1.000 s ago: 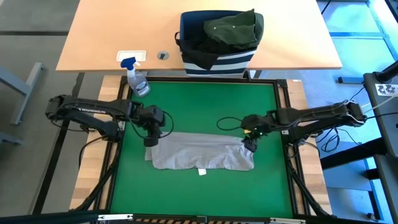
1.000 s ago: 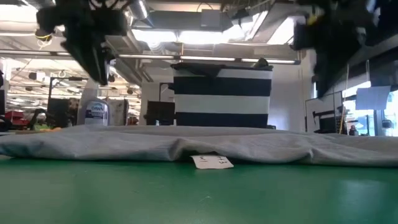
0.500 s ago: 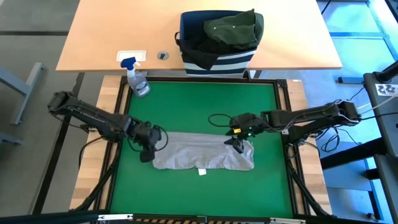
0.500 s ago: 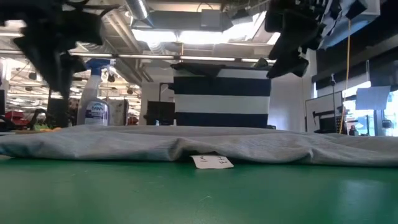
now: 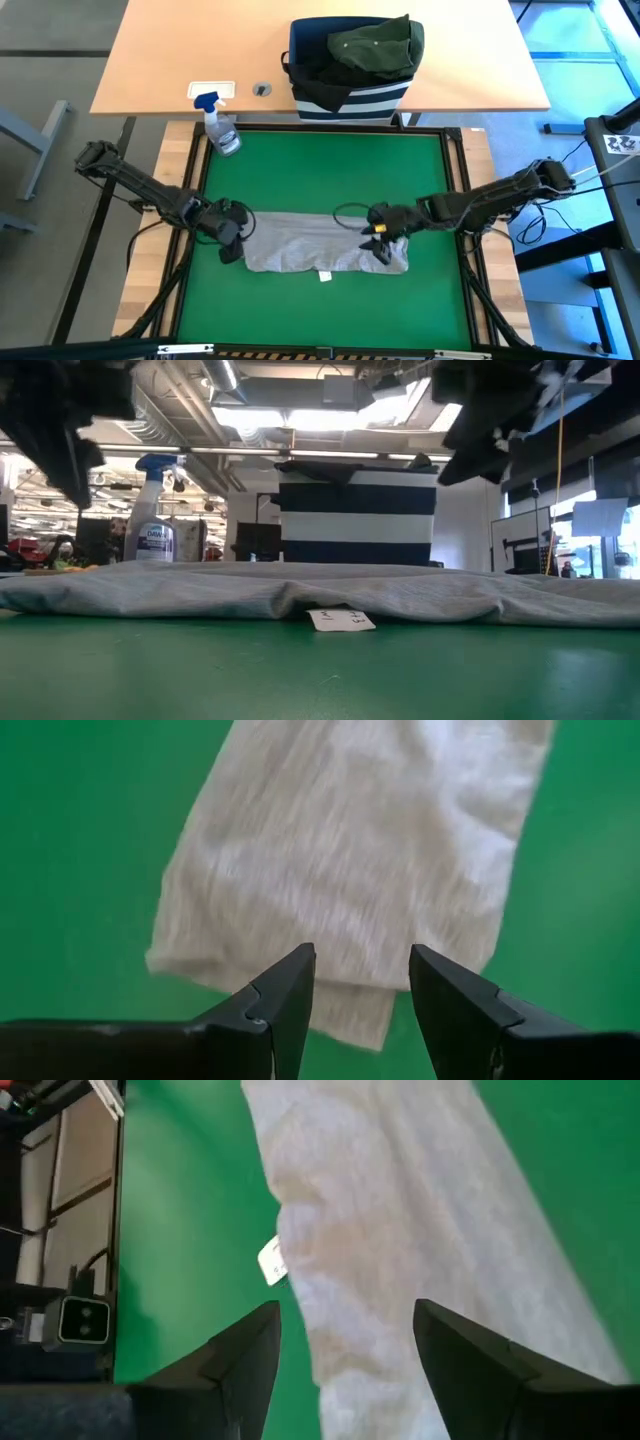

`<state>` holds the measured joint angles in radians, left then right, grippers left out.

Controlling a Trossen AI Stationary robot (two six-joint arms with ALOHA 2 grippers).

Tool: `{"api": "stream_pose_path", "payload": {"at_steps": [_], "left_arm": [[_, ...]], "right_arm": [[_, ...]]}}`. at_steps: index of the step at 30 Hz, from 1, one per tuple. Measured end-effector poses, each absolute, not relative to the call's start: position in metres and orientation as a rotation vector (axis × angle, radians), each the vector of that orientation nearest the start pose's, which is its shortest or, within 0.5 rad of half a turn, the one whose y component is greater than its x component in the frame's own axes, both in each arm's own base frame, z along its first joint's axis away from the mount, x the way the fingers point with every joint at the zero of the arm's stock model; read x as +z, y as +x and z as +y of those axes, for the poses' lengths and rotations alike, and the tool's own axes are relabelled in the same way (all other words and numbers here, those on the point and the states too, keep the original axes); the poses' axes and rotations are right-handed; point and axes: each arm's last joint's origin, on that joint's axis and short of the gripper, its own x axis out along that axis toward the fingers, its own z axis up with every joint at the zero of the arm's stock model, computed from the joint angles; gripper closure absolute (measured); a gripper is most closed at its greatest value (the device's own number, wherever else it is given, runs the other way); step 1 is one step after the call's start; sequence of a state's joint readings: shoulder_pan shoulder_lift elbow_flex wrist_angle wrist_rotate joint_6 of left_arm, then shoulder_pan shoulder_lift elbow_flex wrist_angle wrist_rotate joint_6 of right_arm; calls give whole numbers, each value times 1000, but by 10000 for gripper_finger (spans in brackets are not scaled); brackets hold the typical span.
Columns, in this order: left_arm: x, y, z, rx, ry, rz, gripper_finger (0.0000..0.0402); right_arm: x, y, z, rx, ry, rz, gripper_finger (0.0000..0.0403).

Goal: Fold Laundry from Bin
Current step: Fold the gray shirt

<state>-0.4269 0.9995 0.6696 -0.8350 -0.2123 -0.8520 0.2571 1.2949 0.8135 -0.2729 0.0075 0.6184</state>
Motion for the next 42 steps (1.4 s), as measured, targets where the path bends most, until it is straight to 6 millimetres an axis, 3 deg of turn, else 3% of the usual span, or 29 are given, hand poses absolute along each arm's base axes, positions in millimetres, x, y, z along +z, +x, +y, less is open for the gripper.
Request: {"api": "stream_pose_path", "payload": {"at_steps": [10,20,29,39,42], "left_arm": [[167,141,-61,514,-835,1132,242],[141,143,-62,479,-1019,1010,242],[139,143,-60,459,-929,998,258],[142,147,-62,342,-801,977,378],[142,147,-62,334,-787,978,395]], "right_arm": [[210,228,127,-98,519,853,175],[186,229,143,-129,510,928,175],[185,229,144,-119,512,947,175],[183,226,144,-73,524,1028,175],[182,225,144,-73,522,1041,175]]}}
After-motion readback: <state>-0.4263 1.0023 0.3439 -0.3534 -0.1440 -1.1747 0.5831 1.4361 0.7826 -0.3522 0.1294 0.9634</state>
